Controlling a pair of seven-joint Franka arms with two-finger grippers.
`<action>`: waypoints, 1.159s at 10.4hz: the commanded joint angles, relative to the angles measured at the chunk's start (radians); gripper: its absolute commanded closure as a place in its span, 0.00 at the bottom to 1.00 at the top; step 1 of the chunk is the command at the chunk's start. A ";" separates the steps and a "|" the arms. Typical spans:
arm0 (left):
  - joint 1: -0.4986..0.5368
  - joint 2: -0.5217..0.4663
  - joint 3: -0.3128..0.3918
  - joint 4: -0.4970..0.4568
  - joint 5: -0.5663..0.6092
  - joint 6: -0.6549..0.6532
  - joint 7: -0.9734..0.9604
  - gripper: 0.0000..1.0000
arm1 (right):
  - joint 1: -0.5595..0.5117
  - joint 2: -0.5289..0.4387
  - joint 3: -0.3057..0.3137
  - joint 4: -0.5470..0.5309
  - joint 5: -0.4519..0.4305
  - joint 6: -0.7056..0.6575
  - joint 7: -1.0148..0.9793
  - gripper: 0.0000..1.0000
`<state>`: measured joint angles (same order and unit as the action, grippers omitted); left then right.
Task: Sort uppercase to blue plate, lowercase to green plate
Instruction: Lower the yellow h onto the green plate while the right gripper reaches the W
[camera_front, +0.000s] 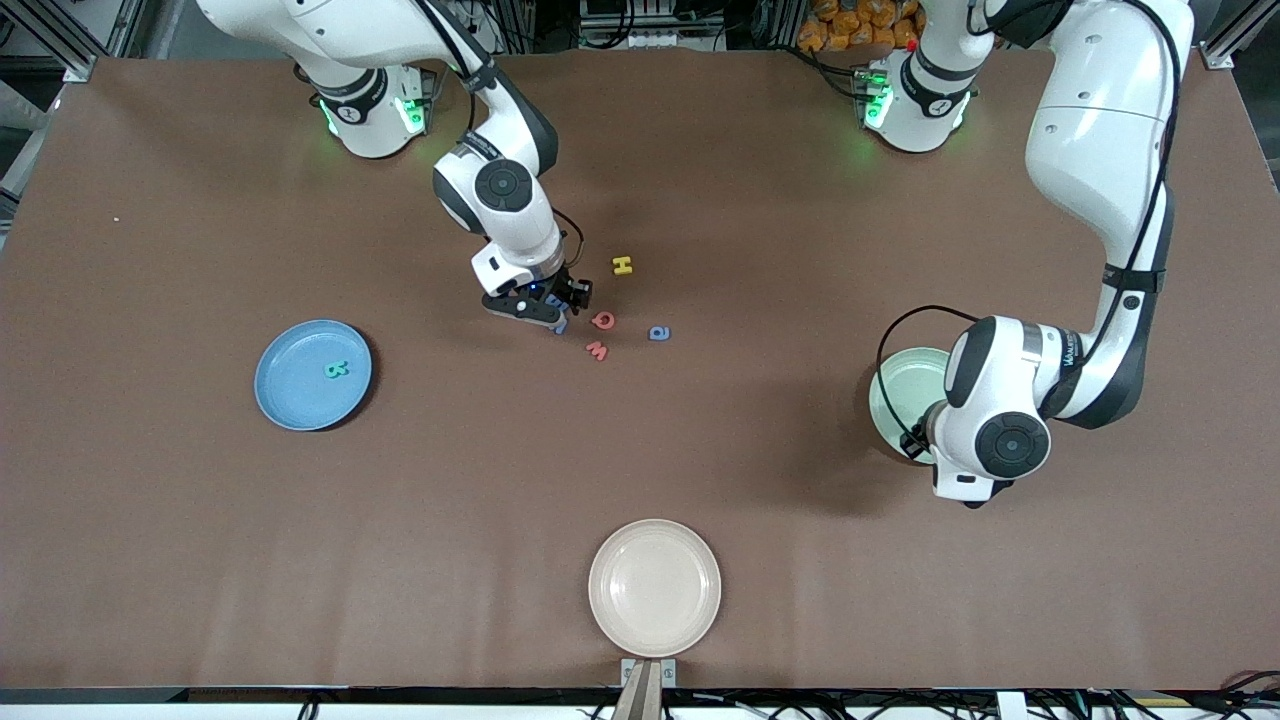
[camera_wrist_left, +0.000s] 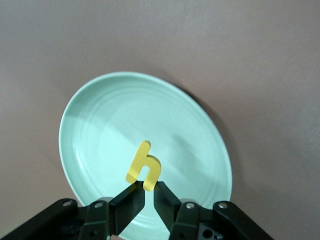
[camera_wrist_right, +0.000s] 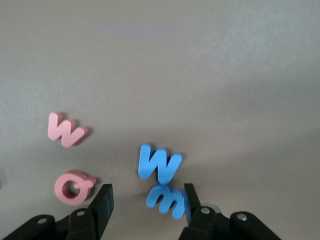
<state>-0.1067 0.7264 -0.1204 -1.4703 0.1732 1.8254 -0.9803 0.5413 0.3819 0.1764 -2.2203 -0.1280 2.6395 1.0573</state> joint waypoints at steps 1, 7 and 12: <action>-0.002 -0.012 -0.001 -0.012 -0.032 -0.038 0.014 1.00 | 0.014 0.003 -0.029 0.016 -0.109 -0.001 0.029 0.35; 0.071 -0.037 0.013 0.002 -0.032 -0.077 0.028 0.00 | 0.016 0.052 -0.051 0.019 -0.177 0.097 0.033 0.35; 0.286 -0.197 0.005 0.030 0.023 -0.066 0.280 0.00 | 0.025 0.072 -0.064 0.014 -0.182 0.140 0.033 0.34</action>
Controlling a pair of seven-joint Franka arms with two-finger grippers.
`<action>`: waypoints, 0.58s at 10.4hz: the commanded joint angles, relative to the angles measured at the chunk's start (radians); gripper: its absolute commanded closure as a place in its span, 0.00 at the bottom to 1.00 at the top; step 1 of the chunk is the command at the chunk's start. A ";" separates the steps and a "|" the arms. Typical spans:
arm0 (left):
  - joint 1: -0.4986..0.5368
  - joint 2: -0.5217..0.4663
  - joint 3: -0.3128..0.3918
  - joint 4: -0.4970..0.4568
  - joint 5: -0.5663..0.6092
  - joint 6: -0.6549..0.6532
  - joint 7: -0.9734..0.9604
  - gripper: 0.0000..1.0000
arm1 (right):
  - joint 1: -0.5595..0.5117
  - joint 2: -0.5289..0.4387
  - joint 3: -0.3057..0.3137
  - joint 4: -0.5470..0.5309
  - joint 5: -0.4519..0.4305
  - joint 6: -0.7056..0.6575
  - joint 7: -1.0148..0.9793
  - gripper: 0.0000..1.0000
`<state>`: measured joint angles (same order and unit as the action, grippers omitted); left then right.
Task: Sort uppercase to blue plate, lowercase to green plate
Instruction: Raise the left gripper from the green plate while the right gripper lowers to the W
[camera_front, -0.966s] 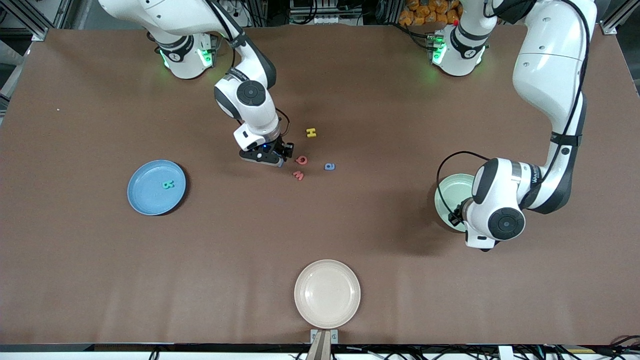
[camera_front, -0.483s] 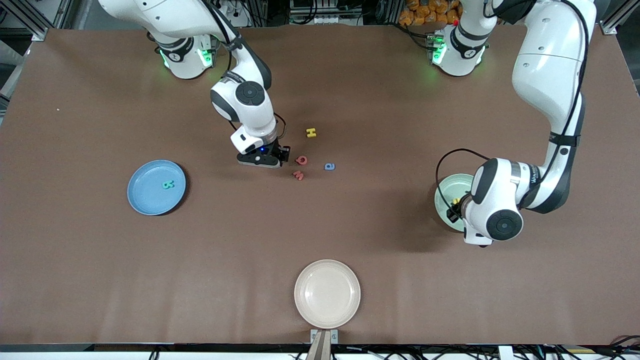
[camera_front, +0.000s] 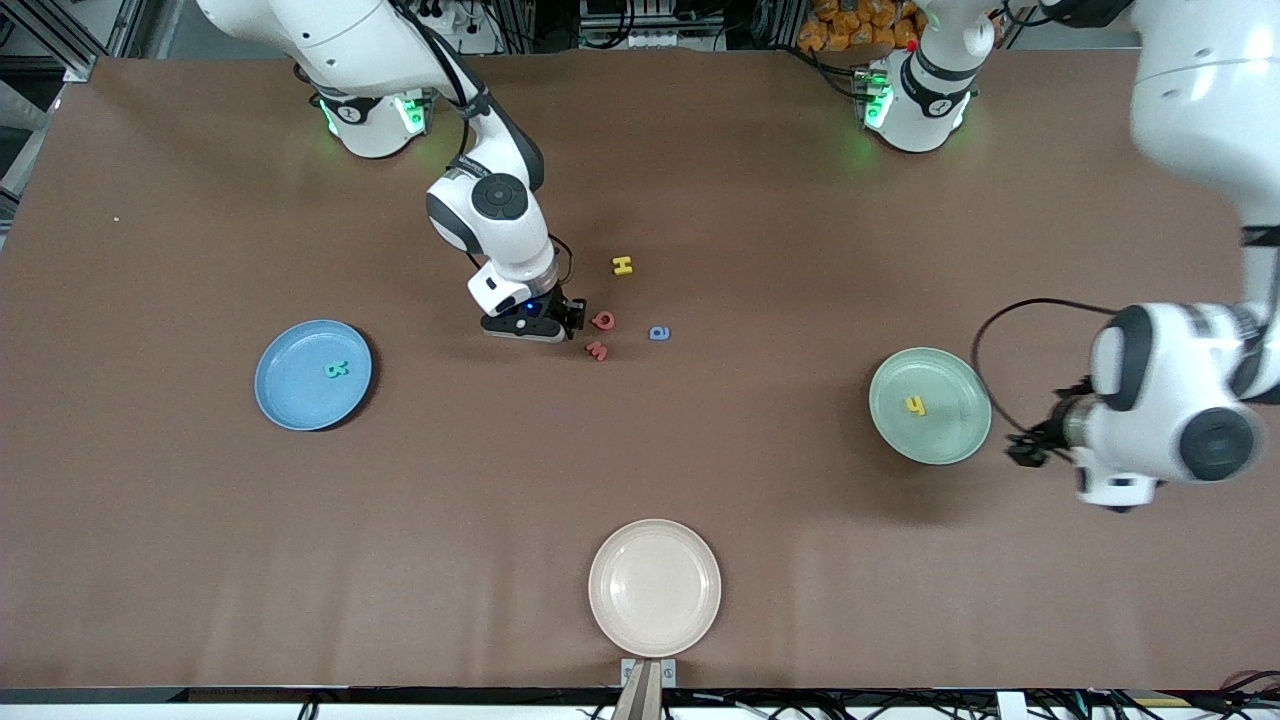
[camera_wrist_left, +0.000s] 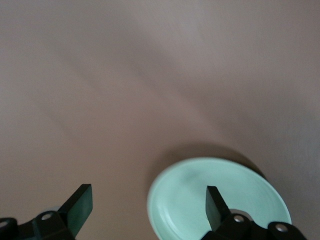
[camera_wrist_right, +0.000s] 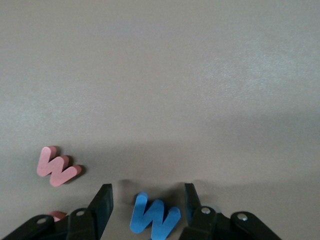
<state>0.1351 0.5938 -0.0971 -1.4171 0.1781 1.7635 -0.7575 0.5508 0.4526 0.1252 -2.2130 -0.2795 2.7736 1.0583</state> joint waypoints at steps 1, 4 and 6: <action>0.052 -0.075 -0.024 -0.026 0.014 -0.002 0.082 0.00 | 0.017 0.002 -0.013 0.006 -0.032 0.006 0.032 0.34; 0.154 -0.129 -0.167 -0.090 0.004 0.019 0.084 0.00 | 0.020 -0.005 -0.013 0.001 -0.072 0.004 0.031 0.32; 0.205 -0.140 -0.251 -0.127 0.007 0.019 0.069 0.00 | 0.018 -0.008 -0.013 -0.001 -0.095 0.001 0.031 0.30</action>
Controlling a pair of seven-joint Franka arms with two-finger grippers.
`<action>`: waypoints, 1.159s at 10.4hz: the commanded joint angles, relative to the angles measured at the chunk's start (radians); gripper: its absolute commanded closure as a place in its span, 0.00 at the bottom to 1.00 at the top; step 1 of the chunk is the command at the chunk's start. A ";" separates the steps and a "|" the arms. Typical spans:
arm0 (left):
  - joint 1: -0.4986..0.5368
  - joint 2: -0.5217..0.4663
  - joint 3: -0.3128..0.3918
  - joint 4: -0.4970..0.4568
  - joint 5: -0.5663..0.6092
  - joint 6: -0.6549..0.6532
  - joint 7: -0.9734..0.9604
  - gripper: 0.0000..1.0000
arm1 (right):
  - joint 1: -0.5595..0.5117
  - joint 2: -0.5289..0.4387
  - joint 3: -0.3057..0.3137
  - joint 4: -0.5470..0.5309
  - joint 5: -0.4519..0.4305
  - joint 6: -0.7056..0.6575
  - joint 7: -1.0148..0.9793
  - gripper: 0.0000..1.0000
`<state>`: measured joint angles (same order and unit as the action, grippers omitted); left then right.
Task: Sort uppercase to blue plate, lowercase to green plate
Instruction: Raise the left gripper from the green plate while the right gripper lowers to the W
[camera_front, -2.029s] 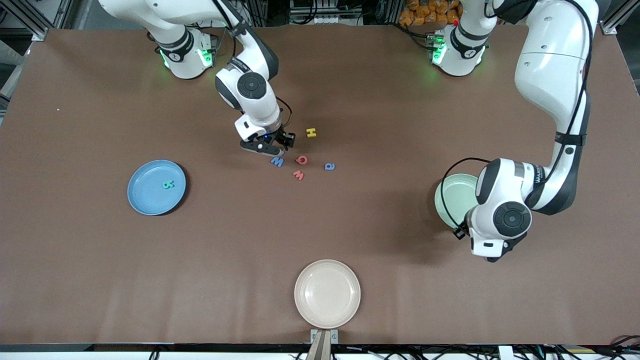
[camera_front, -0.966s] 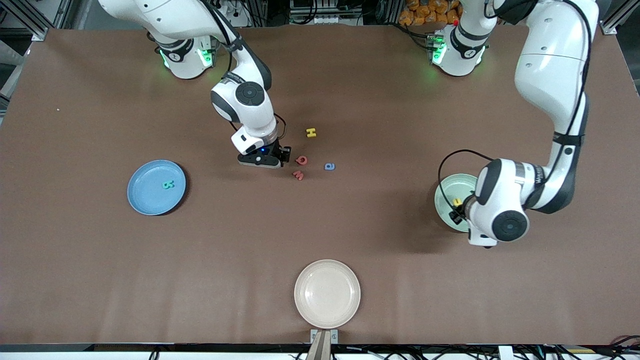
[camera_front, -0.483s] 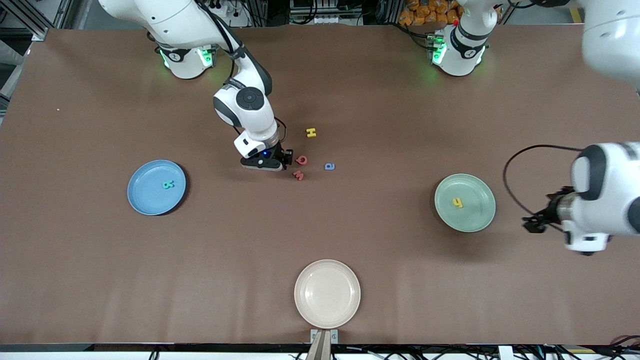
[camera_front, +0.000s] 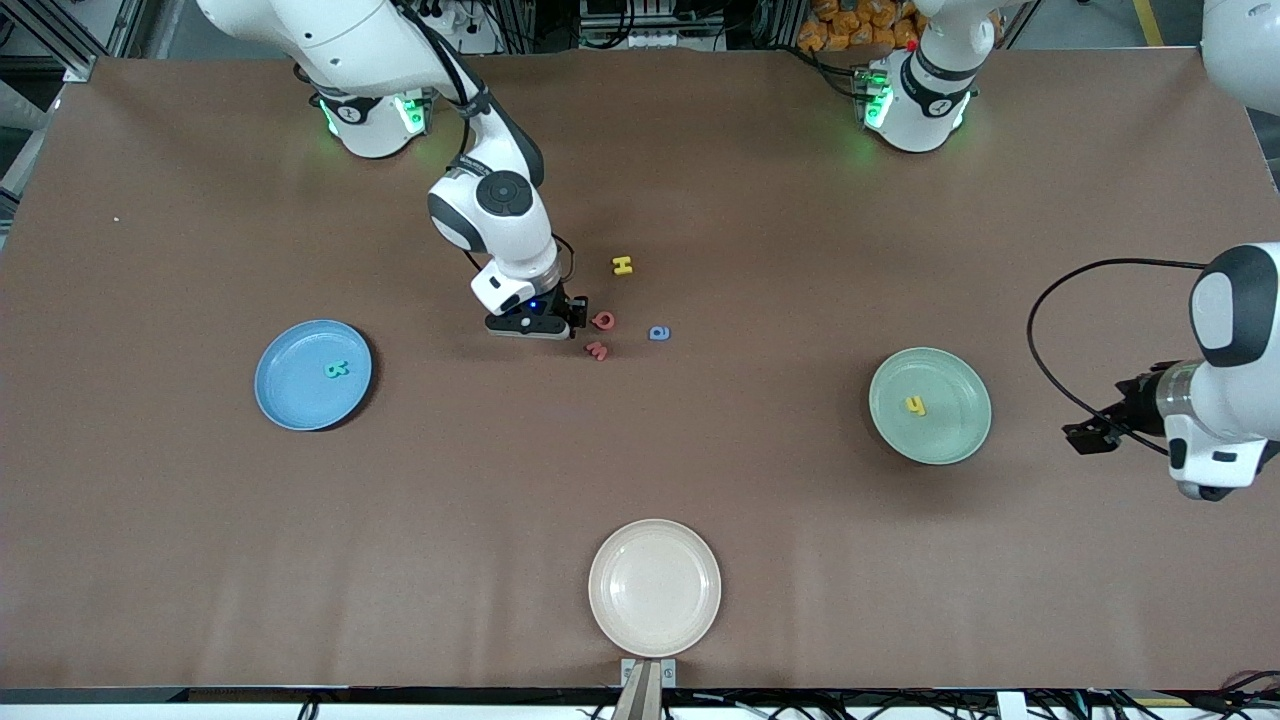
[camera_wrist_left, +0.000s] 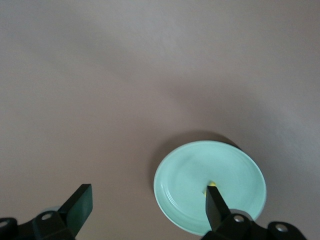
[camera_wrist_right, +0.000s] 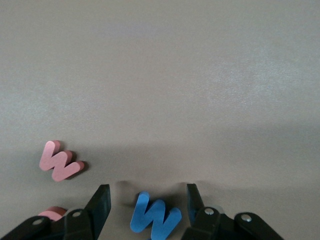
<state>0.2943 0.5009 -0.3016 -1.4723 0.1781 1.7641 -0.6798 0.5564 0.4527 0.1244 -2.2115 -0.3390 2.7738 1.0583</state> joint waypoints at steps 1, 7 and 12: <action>0.049 -0.124 -0.039 -0.159 0.009 0.043 0.006 0.00 | 0.013 -0.011 -0.012 -0.007 -0.047 0.001 0.031 0.30; -0.103 -0.386 0.123 -0.414 -0.081 0.236 0.301 0.00 | 0.017 -0.032 -0.012 -0.031 -0.090 0.010 0.034 0.32; -0.271 -0.538 0.257 -0.436 -0.167 0.255 0.505 0.00 | 0.017 -0.045 -0.014 -0.075 -0.139 0.087 0.042 0.33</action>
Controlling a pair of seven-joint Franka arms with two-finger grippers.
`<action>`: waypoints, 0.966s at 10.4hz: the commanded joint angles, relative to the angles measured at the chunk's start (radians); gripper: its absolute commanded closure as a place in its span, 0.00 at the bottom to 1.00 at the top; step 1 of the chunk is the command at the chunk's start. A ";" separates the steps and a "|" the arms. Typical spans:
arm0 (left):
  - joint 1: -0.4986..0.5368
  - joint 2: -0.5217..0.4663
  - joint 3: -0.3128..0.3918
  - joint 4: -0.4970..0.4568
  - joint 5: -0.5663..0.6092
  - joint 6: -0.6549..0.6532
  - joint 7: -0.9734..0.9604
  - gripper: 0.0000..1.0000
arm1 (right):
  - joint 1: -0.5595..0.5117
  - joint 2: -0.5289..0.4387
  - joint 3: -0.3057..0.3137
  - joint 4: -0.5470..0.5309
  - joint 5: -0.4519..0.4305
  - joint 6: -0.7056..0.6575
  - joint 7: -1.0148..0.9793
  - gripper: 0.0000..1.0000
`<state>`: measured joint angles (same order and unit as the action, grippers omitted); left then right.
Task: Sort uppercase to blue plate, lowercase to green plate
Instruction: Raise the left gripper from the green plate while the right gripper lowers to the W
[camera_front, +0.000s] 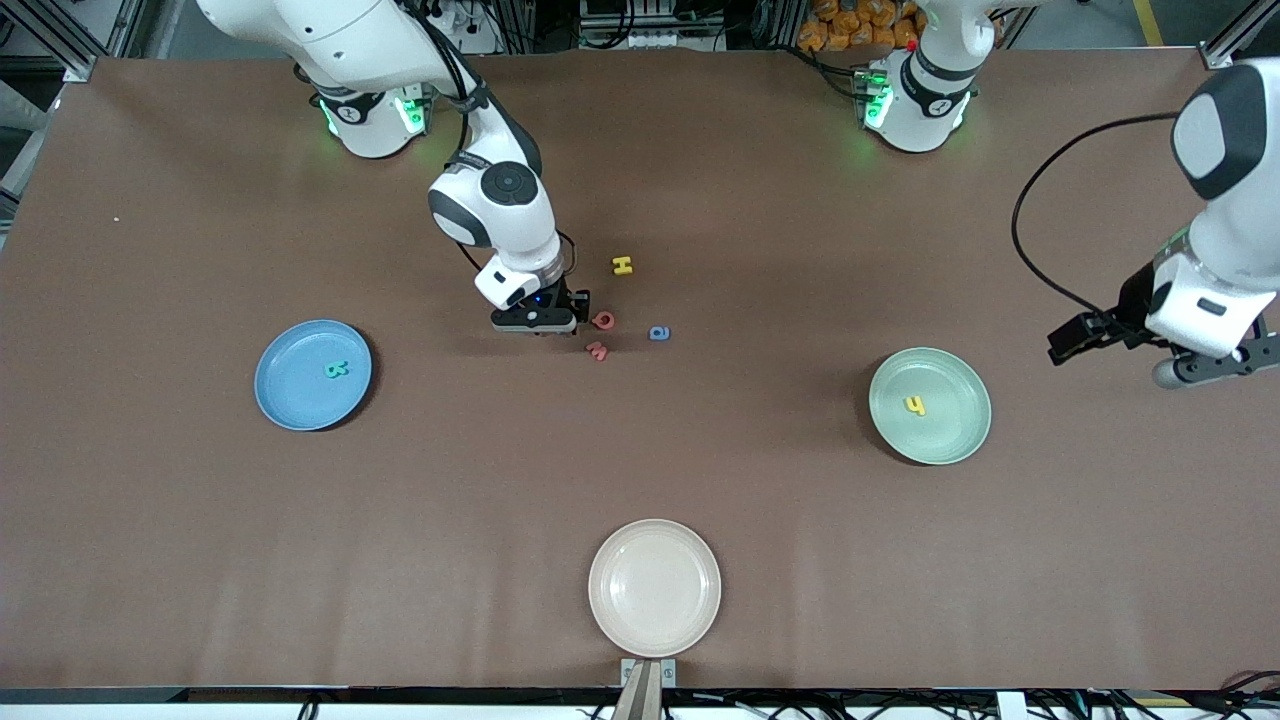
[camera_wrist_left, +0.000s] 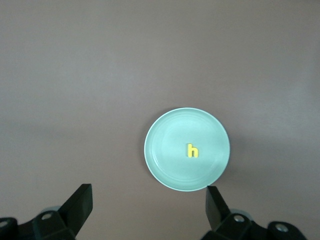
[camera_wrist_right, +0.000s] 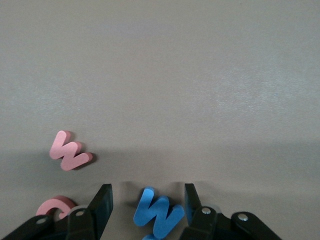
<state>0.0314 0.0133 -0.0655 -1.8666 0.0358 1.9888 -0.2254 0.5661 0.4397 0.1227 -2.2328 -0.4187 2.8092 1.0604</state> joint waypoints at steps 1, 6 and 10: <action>-0.002 -0.050 0.020 -0.030 -0.034 0.028 0.035 0.00 | 0.003 -0.032 -0.018 -0.067 -0.074 0.065 0.039 0.34; -0.027 -0.019 -0.019 0.090 -0.022 -0.068 -0.019 0.00 | 0.003 -0.029 -0.020 -0.067 -0.098 0.065 0.041 0.35; -0.031 0.032 -0.169 0.073 0.001 -0.133 -0.020 0.00 | 0.003 -0.027 -0.021 -0.068 -0.098 0.064 0.039 0.42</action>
<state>-0.0006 -0.0013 -0.1956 -1.8083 0.0154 1.8698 -0.2367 0.5662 0.4393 0.1076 -2.2759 -0.4915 2.8666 1.0720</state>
